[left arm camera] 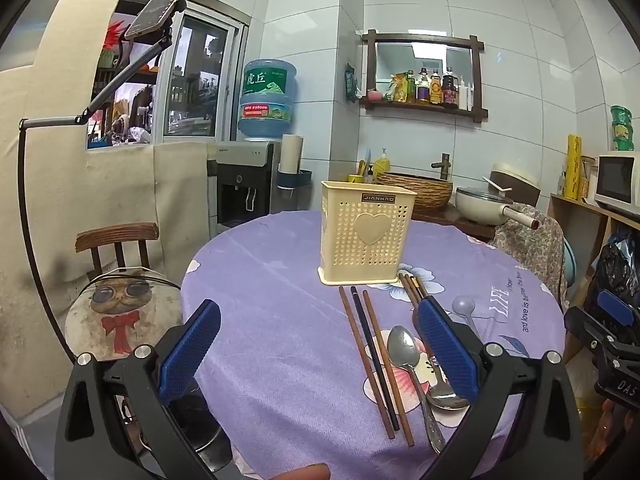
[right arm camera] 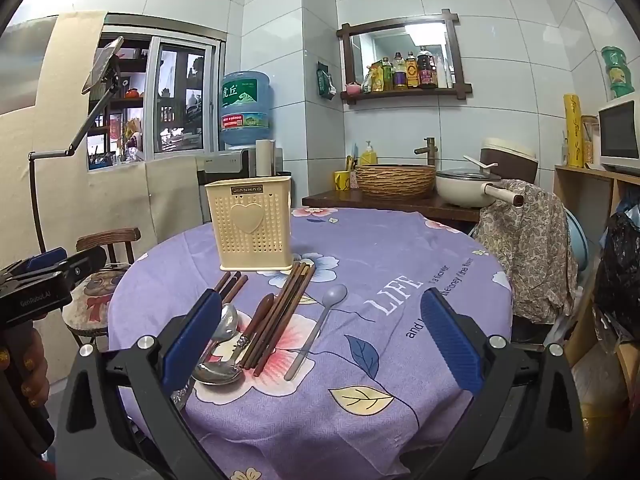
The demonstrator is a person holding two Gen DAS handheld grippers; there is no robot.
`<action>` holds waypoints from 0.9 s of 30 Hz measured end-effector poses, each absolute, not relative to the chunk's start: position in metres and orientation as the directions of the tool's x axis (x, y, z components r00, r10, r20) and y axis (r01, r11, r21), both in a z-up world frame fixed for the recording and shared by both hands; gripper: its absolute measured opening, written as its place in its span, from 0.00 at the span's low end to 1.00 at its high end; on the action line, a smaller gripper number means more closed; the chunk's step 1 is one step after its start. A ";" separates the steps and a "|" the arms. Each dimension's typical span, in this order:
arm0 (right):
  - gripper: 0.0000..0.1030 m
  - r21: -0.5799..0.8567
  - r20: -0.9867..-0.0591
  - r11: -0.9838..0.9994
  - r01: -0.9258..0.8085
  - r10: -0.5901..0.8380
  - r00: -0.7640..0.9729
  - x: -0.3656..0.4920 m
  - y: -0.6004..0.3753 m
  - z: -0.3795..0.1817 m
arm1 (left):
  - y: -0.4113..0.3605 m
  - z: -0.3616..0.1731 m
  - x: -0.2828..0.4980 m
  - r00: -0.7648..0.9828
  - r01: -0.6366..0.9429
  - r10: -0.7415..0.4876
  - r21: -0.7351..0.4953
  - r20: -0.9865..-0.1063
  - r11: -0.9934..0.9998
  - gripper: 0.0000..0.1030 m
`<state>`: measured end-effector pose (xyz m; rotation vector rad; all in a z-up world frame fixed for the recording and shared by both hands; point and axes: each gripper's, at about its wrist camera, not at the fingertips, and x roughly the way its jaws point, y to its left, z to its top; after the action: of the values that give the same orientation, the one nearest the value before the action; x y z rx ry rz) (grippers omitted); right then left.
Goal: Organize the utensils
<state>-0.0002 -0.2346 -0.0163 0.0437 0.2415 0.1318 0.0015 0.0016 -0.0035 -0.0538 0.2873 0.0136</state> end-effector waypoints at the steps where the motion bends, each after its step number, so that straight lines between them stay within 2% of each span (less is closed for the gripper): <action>1: 0.95 0.058 -0.236 0.990 -0.125 0.135 0.962 0.000 -0.235 -0.016 | 0.001 -0.004 0.001 0.959 -0.020 0.005 -0.050 -0.284 0.999 0.94; 27: 0.95 0.060 -0.245 0.990 -0.129 0.140 0.959 0.001 -0.230 -0.022 | 0.003 -0.006 0.001 0.959 -0.021 0.005 -0.052 -0.284 0.998 0.94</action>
<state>0.0013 -0.2302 -0.0218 0.0434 0.2516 0.1364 0.0009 0.0027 -0.0061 -0.0551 0.2879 0.0132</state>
